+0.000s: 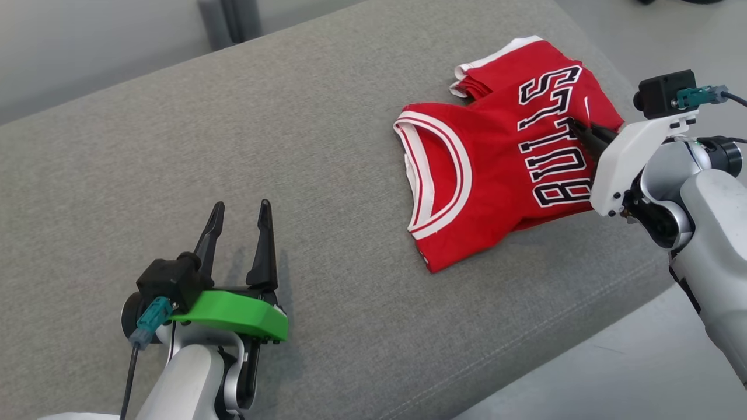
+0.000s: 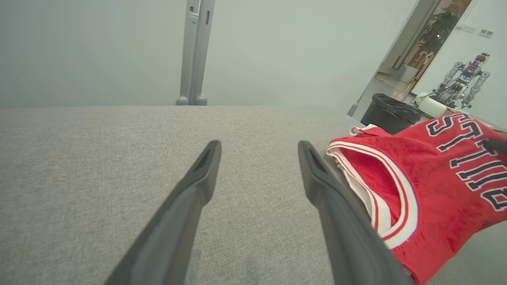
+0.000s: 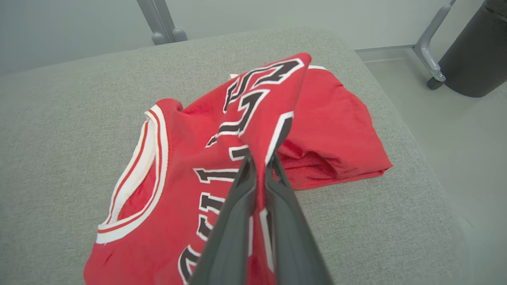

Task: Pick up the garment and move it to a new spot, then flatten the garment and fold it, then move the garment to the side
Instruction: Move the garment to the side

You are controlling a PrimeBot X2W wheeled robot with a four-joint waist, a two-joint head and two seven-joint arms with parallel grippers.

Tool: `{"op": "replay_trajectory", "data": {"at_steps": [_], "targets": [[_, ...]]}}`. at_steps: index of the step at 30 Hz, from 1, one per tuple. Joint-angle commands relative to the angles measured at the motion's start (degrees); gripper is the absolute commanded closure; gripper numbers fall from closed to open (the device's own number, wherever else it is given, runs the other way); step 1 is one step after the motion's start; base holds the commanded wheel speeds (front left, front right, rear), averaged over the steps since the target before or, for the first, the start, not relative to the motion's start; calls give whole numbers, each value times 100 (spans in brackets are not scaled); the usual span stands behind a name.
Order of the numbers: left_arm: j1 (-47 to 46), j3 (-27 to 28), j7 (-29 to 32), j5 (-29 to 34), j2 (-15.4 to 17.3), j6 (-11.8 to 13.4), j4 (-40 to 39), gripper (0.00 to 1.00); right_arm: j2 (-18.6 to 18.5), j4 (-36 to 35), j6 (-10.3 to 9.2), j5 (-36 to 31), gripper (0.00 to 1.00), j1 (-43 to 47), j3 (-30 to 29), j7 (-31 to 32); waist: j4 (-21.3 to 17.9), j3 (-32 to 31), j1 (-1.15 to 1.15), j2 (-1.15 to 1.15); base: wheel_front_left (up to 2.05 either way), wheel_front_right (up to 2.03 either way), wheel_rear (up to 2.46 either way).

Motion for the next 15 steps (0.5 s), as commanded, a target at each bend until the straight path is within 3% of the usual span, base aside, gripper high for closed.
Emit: {"op": "replay_trajectory", "data": {"at_steps": [1, 5, 15], "targets": [[-110, 11, 2, 22, 45, -17, 5, 0, 34, -7, -2, -46, 100, -88, -29, -40, -374, 268, 0, 0, 0, 0, 0], [-153, -14, 5, 27, 56, -34, 28, 0, 115, 17, -1, -97, 100, -142, -33, -101, -349, 269, 0, 0, 0, 0, 0], [-82, 107, -25, -58, 72, 47, -43, 0, 111, 54, -2, -329, 100, -614, -62, -208, 126, 185, 0, 0, 0, 0, 0]]}}
